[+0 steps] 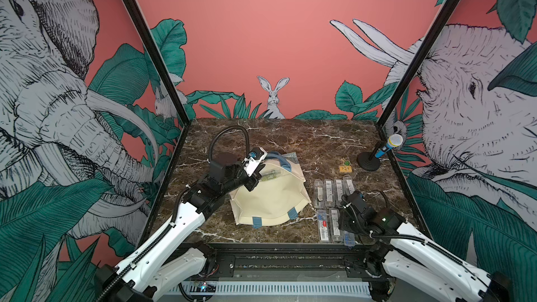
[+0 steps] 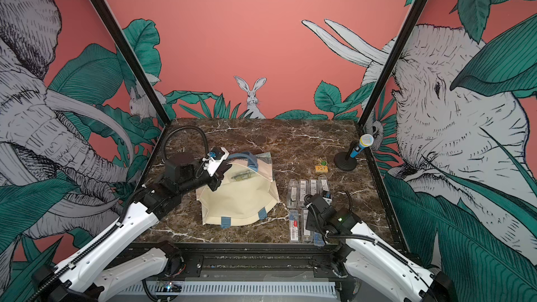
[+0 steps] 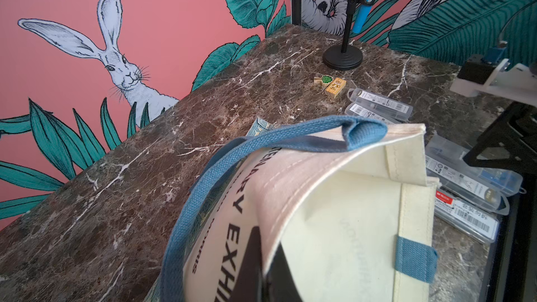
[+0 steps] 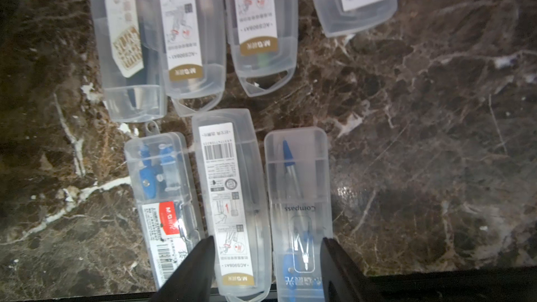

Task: Take out the compass set from the canvas bag
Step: Place the compass set at the center of the board, then pick up the compass set from the canvas bag.

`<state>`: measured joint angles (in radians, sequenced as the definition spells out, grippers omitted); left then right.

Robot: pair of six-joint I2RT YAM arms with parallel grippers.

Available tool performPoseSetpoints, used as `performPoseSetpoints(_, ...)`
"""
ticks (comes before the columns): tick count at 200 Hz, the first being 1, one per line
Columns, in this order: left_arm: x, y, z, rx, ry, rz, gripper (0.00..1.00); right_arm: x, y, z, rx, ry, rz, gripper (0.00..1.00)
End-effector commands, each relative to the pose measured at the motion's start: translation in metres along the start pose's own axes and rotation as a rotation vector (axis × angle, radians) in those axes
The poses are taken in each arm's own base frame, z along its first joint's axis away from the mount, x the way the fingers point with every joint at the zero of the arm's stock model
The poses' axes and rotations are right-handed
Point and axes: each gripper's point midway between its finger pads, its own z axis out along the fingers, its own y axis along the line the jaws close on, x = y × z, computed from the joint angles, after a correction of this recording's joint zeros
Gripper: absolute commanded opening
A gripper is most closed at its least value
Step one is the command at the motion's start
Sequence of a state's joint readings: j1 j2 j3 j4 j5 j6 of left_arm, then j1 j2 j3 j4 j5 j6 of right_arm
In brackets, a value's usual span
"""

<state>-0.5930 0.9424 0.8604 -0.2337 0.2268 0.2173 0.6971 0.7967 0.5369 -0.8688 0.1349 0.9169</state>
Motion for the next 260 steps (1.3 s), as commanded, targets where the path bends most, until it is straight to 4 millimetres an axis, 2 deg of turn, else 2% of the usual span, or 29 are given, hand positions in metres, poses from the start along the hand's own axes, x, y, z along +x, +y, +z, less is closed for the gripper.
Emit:
performPoseSetpoints(1, -0.013, -0.003, -0.006, 0.012, -0.055, 0.009, 0.00, -0.027, 0.035, -0.016, -0.101, -0.056, -0.157, 0.62)
performPoseSetpoints(28, -0.014, -0.002, -0.006, 0.015, -0.058, 0.007, 0.00, -0.049, 0.089, -0.048, -0.254, -0.168, -0.471, 0.62)
performPoseSetpoints(45, -0.015, -0.004, -0.005, 0.024, -0.061, 0.008, 0.00, -0.053, 0.123, -0.071, -0.307, -0.260, -0.734, 0.63)
performPoseSetpoints(70, -0.016, -0.004, -0.003, 0.028, -0.058, 0.008, 0.00, -0.039, 0.169, -0.092, -0.384, -0.361, -1.126, 0.63)
performPoseSetpoints(123, -0.021, -0.003, -0.006, 0.031, -0.045, -0.002, 0.00, -0.006, 0.231, -0.108, -0.459, -0.556, -1.767, 0.67)
performPoseSetpoints(134, -0.022, -0.003, -0.007, 0.033, -0.039, -0.012, 0.00, -0.002, 0.242, -0.103, -0.450, -0.611, -1.881, 0.69)
performPoseSetpoints(146, -0.024, -0.003, -0.008, 0.037, -0.033, -0.021, 0.00, -0.008, 0.256, -0.094, -0.410, -0.666, -1.943, 0.70)
performPoseSetpoints(169, -0.027, -0.004, -0.012, 0.045, -0.022, -0.043, 0.00, -0.030, 0.280, -0.070, -0.290, -0.709, -2.033, 0.68)
performPoseSetpoints(205, -0.029, -0.010, -0.017, 0.079, 0.001, -0.067, 0.00, -0.055, 0.314, -0.039, -0.267, -0.727, -2.089, 0.63)
performPoseSetpoints(218, -0.029, -0.010, -0.018, 0.082, 0.001, -0.073, 0.00, -0.060, 0.323, -0.027, -0.253, -0.719, -2.118, 0.61)
performPoseSetpoints(222, -0.029, -0.011, -0.018, 0.086, 0.004, -0.073, 0.00, -0.058, 0.325, -0.016, -0.249, -0.694, -2.135, 0.61)
performPoseSetpoints(233, -0.029, -0.013, -0.018, 0.092, 0.004, -0.076, 0.00, -0.059, 0.330, -0.002, -0.245, -0.671, -2.151, 0.60)
performPoseSetpoints(260, -0.029, -0.015, -0.020, 0.103, 0.001, -0.078, 0.00, -0.062, 0.337, 0.026, -0.250, -0.617, -2.147, 0.60)
